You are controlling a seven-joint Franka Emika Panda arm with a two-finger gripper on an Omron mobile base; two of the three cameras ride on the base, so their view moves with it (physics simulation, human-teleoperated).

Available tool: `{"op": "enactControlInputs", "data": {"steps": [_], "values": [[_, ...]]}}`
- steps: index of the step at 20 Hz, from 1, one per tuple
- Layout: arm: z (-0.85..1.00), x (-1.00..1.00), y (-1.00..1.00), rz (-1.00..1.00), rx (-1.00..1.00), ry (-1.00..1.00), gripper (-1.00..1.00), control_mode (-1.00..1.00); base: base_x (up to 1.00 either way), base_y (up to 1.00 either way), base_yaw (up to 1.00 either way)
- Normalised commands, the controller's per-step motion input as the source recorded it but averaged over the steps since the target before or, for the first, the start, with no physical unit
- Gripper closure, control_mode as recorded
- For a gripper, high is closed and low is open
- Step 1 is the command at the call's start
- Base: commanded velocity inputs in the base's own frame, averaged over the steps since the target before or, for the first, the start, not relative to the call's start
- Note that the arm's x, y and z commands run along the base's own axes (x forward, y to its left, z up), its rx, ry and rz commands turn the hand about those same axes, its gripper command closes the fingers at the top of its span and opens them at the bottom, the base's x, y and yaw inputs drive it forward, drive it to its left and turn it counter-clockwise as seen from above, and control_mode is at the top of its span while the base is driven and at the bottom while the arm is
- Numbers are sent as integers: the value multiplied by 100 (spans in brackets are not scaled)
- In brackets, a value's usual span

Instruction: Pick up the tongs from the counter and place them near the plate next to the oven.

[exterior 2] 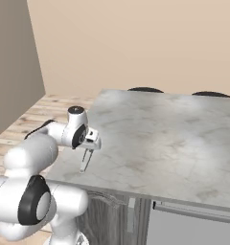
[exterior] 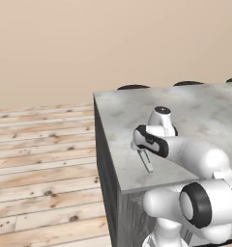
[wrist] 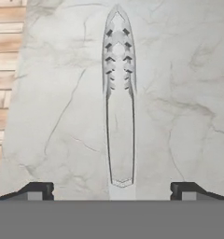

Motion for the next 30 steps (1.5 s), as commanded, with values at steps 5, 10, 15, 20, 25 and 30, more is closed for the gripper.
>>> {"op": "enactControlInputs", "data": {"steps": [5, 10, 15, 20, 25, 30], "values": [[-34, 26, -4, 0, 0, 0, -100, -100, 0, 0, 0], [-38, 19, -10, 0, 0, 0, -100, -100, 0, 0, 0], [-43, 18, -5, 0, 0, 0, -100, -100, 0, 0, 0], [-47, 21, 0, 0, 0, 0, -100, -100, 0, 0, 0], [-52, 21, 0, 0, 0, 0, -100, -100, 0, 0, 0], [-63, 18, 0, 0, 0, 0, -100, -100, 0, 0, 0]]}}
